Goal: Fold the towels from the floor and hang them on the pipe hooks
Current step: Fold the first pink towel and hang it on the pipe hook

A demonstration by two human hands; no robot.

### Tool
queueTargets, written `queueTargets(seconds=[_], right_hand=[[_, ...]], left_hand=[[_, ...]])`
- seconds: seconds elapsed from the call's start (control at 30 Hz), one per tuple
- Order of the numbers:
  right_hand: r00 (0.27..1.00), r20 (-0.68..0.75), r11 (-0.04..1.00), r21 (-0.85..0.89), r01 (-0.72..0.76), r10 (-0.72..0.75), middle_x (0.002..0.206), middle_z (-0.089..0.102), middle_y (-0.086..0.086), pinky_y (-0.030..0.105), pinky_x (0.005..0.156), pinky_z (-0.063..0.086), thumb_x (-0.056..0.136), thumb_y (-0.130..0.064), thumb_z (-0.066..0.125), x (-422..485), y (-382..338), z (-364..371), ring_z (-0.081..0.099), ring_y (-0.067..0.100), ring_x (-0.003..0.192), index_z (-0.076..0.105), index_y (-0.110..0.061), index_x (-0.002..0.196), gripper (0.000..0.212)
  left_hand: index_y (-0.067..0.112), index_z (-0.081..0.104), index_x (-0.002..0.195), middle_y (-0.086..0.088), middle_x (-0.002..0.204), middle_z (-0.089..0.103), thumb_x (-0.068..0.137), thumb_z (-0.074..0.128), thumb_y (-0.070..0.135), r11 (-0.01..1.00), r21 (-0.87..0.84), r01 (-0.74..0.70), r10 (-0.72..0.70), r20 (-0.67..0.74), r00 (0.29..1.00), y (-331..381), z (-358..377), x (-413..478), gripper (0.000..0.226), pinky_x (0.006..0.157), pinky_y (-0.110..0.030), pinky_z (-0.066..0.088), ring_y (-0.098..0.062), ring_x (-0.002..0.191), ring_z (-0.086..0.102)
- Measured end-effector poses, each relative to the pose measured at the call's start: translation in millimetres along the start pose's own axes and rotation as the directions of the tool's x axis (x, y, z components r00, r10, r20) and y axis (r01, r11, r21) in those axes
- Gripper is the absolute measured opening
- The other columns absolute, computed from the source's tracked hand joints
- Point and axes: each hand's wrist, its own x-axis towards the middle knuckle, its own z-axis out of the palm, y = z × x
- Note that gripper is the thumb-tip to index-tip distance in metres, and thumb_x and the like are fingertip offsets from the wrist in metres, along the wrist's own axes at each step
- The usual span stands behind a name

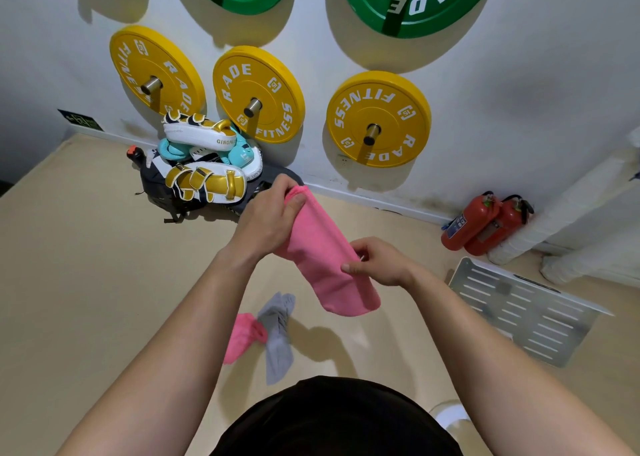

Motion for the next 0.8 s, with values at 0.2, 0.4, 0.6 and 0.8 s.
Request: queueTargets(seconds=[0.2, 0.4, 0.6, 0.8], right_hand=[[0.992, 0.012, 0.991, 0.04, -0.127, 0.127, 0.083, 0.058, -0.005, 0.03, 0.069, 0.04, 0.095, -0.027, 0.063, -9, 28, 12, 0.051, 0.014, 0.079, 0.059, -0.018, 0.087, 0.013], [0.99, -0.09, 0.993, 0.05, -0.107, 0.111, 0.078, 0.053, -0.009, 0.026, 0.062, 0.036, 0.093, -0.032, 0.063, -15, 25, 14, 0.046, 0.01, 0.071, 0.052, -0.025, 0.084, 0.016], [0.995, -0.002, 0.987, 0.132, -0.096, 0.097, 0.072, 0.06, -0.006, 0.03, 0.069, 0.045, 0.085, -0.023, 0.073, -21, 42, 12, 0.055, 0.01, 0.068, 0.066, -0.01, 0.084, 0.015], [0.966, -0.188, 0.902, 0.423, -0.086, 0.179, 0.069, 0.054, -0.001, 0.026, 0.066, 0.045, 0.092, -0.023, 0.069, -28, 45, 3, 0.05, 0.013, 0.067, 0.06, -0.006, 0.081, 0.022]], left_hand=[[0.023, 0.048, 0.104, 0.003, 0.094, 0.058, 0.103, 0.045, 0.041, 0.997, 0.041, 0.058, -0.053, -0.119, 0.992, -9, -8, 0, 0.017, 0.07, -0.034, 0.036, -0.02, 0.084, 0.053], [0.016, 0.05, 0.107, -0.002, 0.1, 0.059, 0.104, 0.044, 0.037, 0.986, -0.051, 0.158, -0.165, -0.217, 0.962, -12, -9, -2, 0.021, 0.074, -0.035, 0.037, -0.022, 0.09, 0.053], [0.012, 0.051, 0.114, -0.011, 0.111, 0.062, 0.104, 0.044, 0.038, 0.951, -0.093, 0.296, -0.31, -0.293, 0.904, -27, -18, 4, 0.028, 0.079, -0.038, 0.039, -0.03, 0.1, 0.055], [0.009, 0.049, 0.12, -0.02, 0.119, 0.061, 0.105, 0.039, 0.038, 0.897, -0.062, 0.438, -0.437, -0.284, 0.853, -41, -11, -3, 0.034, 0.077, -0.037, 0.035, -0.039, 0.108, 0.056]])
